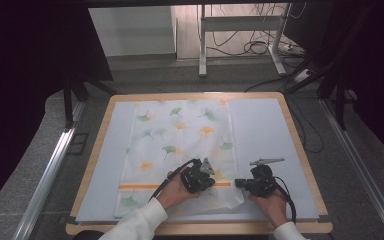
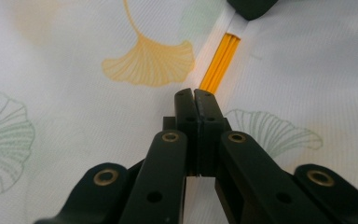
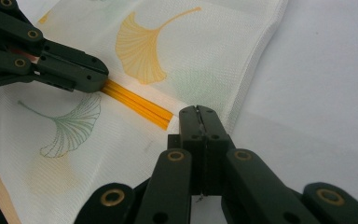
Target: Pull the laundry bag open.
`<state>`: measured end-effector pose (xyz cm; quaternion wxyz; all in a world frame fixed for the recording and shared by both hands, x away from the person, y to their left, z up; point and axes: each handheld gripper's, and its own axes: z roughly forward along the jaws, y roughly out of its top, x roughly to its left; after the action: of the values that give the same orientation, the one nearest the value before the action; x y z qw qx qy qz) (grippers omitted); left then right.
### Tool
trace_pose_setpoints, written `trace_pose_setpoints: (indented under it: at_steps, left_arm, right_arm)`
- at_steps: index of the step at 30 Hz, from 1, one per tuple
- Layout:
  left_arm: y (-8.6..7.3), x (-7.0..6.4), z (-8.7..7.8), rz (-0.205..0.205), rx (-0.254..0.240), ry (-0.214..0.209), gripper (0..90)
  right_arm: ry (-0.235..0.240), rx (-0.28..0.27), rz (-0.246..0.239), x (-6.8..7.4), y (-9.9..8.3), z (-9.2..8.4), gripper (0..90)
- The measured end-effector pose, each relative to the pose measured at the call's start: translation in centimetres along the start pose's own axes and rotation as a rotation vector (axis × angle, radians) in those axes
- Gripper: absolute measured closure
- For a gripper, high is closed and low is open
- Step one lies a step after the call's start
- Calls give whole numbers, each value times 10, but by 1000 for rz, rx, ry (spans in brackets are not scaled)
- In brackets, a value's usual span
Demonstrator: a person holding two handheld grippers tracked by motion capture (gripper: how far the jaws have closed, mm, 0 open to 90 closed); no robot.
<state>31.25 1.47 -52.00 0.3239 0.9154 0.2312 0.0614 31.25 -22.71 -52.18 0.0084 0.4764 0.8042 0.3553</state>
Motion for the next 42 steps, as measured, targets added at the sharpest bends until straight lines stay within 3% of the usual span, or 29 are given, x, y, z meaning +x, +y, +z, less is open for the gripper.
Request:
trace_pose_setpoints:
  at_steps: [19, 42]
  left_arm:
    - [-19, 10, -15, -40, 3, 8, 900]
    - [-31, 15, -24, -66, 11, 6, 900]
  right_arm:
    - [2, -1, -3, 0, 0, 0, 894]
    - [3, -2, -7, 0, 0, 0, 894]
